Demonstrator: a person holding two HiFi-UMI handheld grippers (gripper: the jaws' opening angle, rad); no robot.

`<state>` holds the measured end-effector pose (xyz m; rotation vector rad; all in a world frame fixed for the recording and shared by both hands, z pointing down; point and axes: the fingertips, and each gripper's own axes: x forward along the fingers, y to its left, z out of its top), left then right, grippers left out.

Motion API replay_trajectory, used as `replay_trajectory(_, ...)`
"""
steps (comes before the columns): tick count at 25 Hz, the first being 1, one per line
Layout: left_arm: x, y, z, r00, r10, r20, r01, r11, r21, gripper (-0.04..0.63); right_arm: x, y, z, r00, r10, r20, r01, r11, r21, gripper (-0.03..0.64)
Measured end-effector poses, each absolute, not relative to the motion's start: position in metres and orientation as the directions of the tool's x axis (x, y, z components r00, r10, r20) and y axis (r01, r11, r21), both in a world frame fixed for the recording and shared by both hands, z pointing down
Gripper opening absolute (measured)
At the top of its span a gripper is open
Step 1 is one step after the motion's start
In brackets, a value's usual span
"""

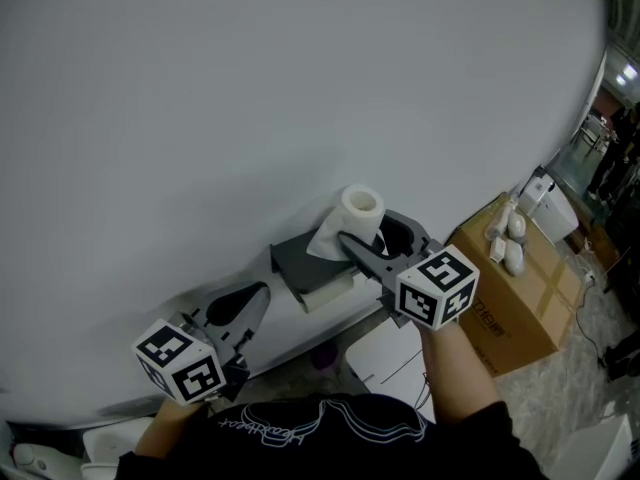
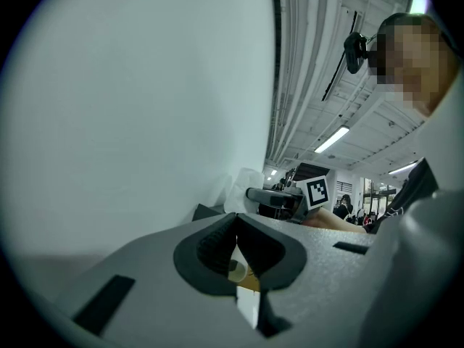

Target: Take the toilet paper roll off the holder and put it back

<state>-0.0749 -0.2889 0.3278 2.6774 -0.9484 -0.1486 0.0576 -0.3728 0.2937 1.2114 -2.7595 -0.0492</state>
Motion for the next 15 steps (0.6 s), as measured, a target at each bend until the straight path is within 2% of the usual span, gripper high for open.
replay_trajectory(7, -0.081, -0.286, 0.329, 0.783, -0.622, -0.015, -0.589, -0.748, 0.304, 0.005, 0.058, -0.372, 0.297, -0.664, -0.741, 0.097, -0.741, 0.67, 0.045, 0.265)
replay_trajectory(15, -0.083, -0.275, 0.334, 0.789, -0.614, -0.017, -0.576, -0.75, 0.325, 0.005, 0.071, -0.345, 0.283, -0.617, -0.787, 0.016, -0.786, 0.617, 0.039, 0.313)
